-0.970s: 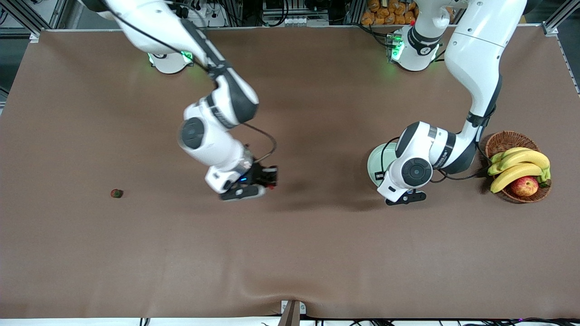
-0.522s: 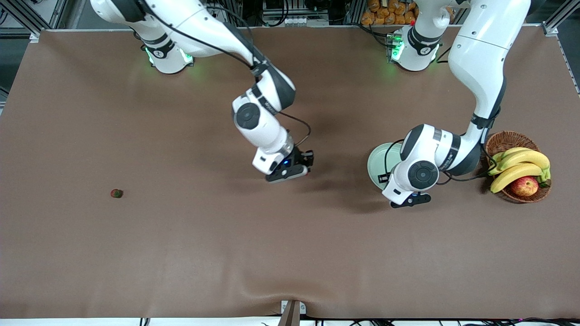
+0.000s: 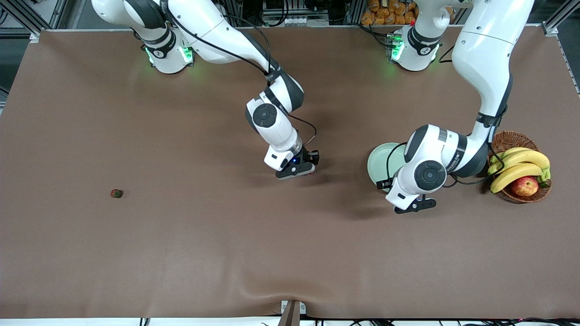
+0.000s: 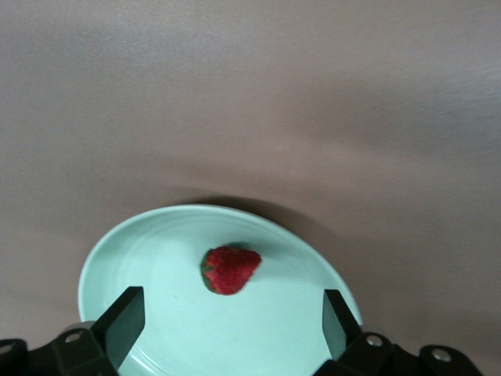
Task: Collect all strawberries into plate
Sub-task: 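Drop the strawberry on the plate with the left gripper while the right gripper releases, then grasp the second strawberry with the left gripper while the right gripper reaches the third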
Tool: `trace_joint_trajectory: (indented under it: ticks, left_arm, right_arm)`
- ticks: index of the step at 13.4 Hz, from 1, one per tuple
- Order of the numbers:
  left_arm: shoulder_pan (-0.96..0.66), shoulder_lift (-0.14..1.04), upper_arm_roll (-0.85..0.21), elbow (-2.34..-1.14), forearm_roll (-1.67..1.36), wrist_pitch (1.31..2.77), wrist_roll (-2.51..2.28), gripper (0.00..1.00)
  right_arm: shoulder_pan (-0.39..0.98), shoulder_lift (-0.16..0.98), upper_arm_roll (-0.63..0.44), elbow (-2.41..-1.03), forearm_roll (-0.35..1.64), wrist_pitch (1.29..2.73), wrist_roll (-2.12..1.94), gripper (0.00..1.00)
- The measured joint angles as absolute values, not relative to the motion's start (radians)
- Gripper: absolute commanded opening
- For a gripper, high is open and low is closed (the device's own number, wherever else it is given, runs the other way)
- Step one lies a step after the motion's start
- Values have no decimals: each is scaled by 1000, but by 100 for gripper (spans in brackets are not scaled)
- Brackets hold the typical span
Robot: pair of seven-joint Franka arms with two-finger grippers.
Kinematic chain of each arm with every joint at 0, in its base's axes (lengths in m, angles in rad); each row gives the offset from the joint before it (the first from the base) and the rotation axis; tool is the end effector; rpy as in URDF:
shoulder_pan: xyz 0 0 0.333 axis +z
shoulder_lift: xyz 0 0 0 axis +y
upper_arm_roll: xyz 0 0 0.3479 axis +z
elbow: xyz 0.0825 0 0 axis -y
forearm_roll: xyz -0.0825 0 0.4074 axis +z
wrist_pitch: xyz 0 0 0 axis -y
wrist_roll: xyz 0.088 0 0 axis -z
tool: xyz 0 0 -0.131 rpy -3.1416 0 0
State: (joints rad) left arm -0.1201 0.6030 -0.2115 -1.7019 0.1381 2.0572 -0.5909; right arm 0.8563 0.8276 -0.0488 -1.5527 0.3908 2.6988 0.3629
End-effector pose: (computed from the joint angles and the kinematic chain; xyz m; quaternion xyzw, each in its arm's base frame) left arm 0.6476 -0.2003 0.2197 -0.9882 -0.1005 0.1054 0.0473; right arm 0.5384 0.5592 0.1725 -0.9806 -0.0684 -0.0798 0.1655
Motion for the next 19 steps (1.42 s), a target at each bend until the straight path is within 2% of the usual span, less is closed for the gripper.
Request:
trace_joint_trajectory:
  ticks: [3, 6, 8, 10, 12, 16, 19]
  left_arm:
    - [-121, 603, -214, -1672, 7, 2052, -614, 100]
    - [-135, 604, -220, -1650, -58, 2049, -705, 100]
    - [-168, 610, -224, -1637, -94, 2047, -780, 100]
    - [-222, 632, -226, -1617, -102, 2047, -876, 100]
    - [-280, 666, -227, -1585, -102, 2049, -967, 100]
    - [-360, 706, -226, -1532, -102, 2071, -1008, 100]
    - [-428, 717, -223, -1528, -102, 2150, -1051, 100]
  right_arm:
    - [866, 834, -75, -1530, 390, 2701, 363, 100]
    - [866, 800, -149, -1515, 390, 2674, 363, 100]
    - [866, 751, -249, -1515, 389, 2557, 363, 100]
    - [864, 691, -393, -1516, 389, 2362, 359, 100]
    - [856, 655, -537, -1528, 388, 2232, 324, 100]
    - [821, 655, -742, -1643, 387, 2200, 128, 100]
    - [720, 659, -805, -1726, 387, 2218, -44, 100]
